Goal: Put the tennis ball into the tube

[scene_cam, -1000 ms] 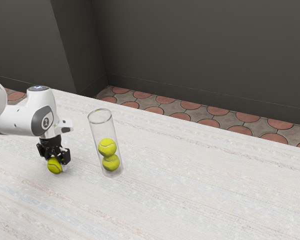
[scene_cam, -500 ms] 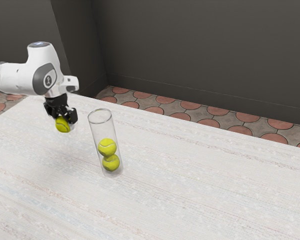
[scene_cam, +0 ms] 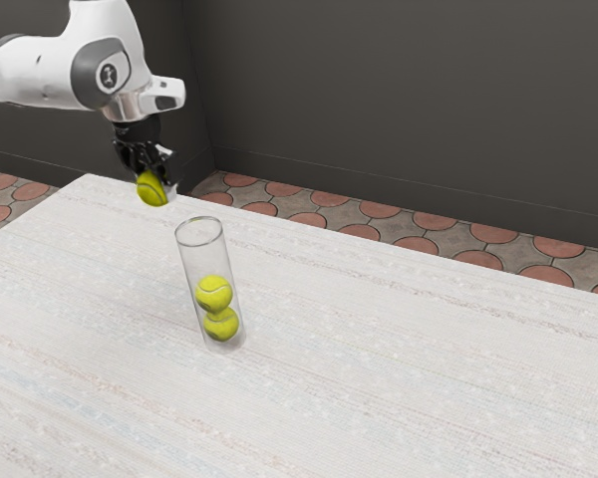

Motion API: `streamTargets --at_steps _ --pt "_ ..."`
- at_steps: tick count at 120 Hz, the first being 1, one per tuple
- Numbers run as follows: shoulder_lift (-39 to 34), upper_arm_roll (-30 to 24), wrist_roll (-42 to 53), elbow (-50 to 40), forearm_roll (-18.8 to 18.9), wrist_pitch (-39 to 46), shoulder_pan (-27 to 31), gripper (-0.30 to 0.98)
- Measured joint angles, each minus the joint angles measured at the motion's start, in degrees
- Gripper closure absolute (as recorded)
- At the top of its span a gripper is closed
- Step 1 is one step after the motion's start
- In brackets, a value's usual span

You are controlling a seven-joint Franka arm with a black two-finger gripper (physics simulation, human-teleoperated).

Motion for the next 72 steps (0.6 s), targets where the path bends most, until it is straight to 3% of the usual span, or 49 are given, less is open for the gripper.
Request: streamTargets --at_steps 72 --pt "-7.79 -10.91 -9.06 -3.39 2.08 -9.89 -0.62 0.34"
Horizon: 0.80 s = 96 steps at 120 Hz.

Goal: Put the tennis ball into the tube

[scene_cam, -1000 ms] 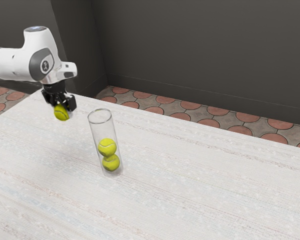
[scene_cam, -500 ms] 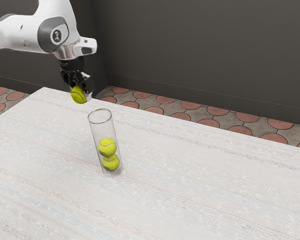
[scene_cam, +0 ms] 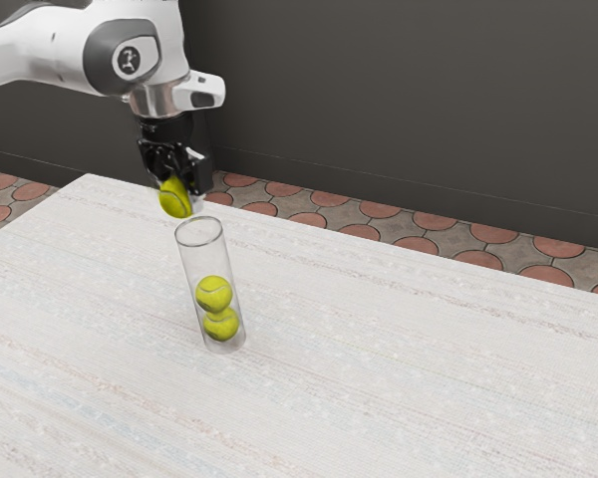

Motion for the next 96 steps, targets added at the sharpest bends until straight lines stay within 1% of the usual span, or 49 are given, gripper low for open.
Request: streamTargets --at_steps 13,37,75,82,96 --pt "1.99 -0.15 -1.46 0.0 -0.04 0.62 -1.23 0.34" --pt "3.0 0.1 -3.36 -1.41 0.04 2.71 1.07 0.34" --pt "4.54 0.14 -5.28 -1.74 -0.09 4.68 0.67 0.34" --pt "4.54 0.14 -5.54 -1.74 -0.09 4.79 0.68 0.31" --pt "4.48 0.2 -5.94 -1.68 -0.23 4.89 0.64 0.2"
